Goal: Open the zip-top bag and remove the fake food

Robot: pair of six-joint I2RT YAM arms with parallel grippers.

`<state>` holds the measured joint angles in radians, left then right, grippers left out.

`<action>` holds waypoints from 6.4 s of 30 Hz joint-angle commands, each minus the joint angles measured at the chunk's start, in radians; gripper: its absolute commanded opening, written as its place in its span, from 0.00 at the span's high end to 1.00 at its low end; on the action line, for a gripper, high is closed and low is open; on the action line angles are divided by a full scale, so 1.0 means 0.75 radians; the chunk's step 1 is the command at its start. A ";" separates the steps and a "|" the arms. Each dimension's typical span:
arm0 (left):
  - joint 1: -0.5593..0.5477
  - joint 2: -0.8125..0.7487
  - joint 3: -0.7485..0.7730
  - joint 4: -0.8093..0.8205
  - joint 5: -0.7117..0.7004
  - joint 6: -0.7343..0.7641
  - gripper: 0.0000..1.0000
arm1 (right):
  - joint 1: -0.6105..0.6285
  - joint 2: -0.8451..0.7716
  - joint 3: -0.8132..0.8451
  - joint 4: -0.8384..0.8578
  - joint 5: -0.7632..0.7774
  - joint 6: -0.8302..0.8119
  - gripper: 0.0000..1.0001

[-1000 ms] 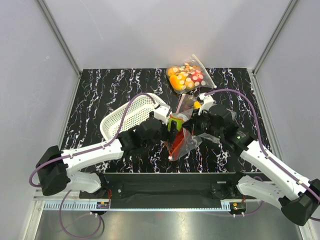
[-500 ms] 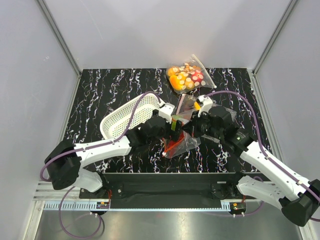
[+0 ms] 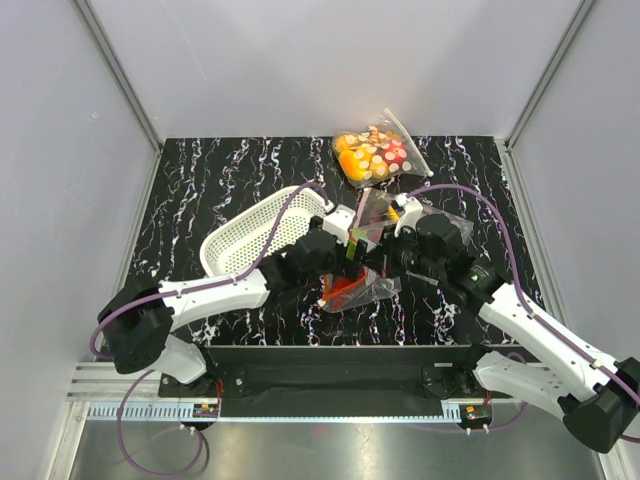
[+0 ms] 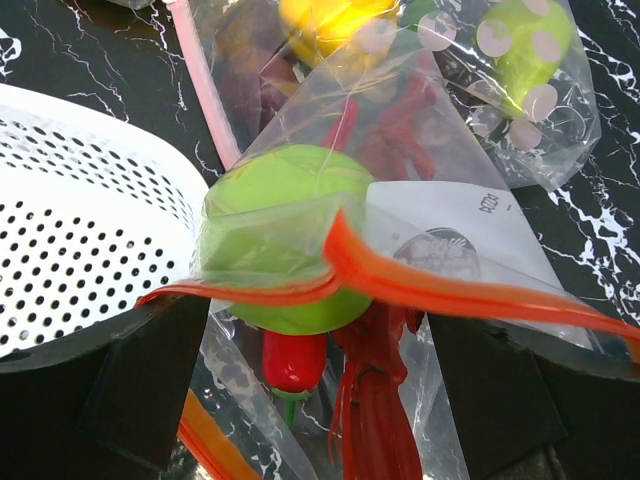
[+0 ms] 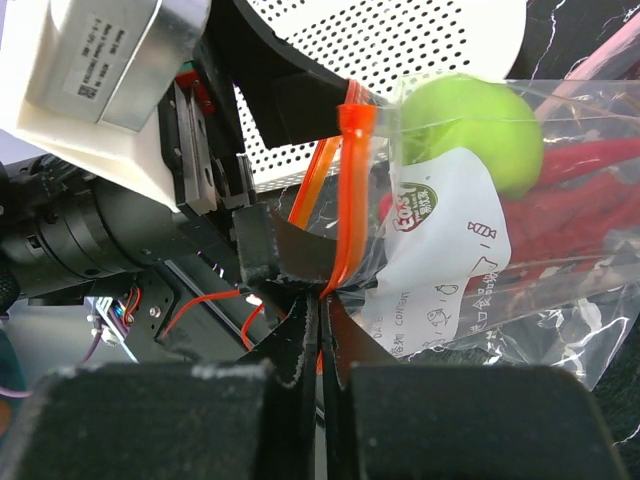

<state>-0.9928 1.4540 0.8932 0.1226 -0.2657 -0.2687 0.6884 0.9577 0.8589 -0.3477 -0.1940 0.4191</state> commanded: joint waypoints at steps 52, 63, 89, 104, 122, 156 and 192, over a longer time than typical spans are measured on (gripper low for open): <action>-0.028 -0.092 -0.037 -0.014 0.260 -0.055 0.44 | 0.015 0.020 0.010 0.038 0.152 0.030 1.00; -0.045 -0.110 -0.054 -0.135 0.285 -0.222 0.24 | 0.013 0.044 -0.016 0.057 0.160 0.032 1.00; -0.004 0.031 -0.072 -0.086 0.514 -0.378 1.00 | 0.015 0.004 -0.006 -0.011 0.250 -0.002 0.77; 0.236 -0.196 -0.240 -0.076 0.575 -0.364 1.00 | 0.011 -0.050 -0.118 -0.252 0.604 0.122 0.16; 0.319 -0.284 -0.283 -0.043 0.714 -0.372 1.00 | -0.042 0.216 -0.260 0.071 0.598 0.114 0.14; 0.567 -0.382 -0.277 -0.194 0.868 -0.243 1.00 | -0.149 0.480 -0.137 0.010 0.504 0.018 1.00; 0.461 -0.245 -0.444 0.520 0.528 -1.041 1.00 | 0.483 0.373 0.069 0.057 0.798 0.180 0.29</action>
<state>-0.6399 1.2659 0.5568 0.3584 0.1867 -0.9863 1.0050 1.1954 0.8444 -0.3286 0.2871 0.5297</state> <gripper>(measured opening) 0.246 0.711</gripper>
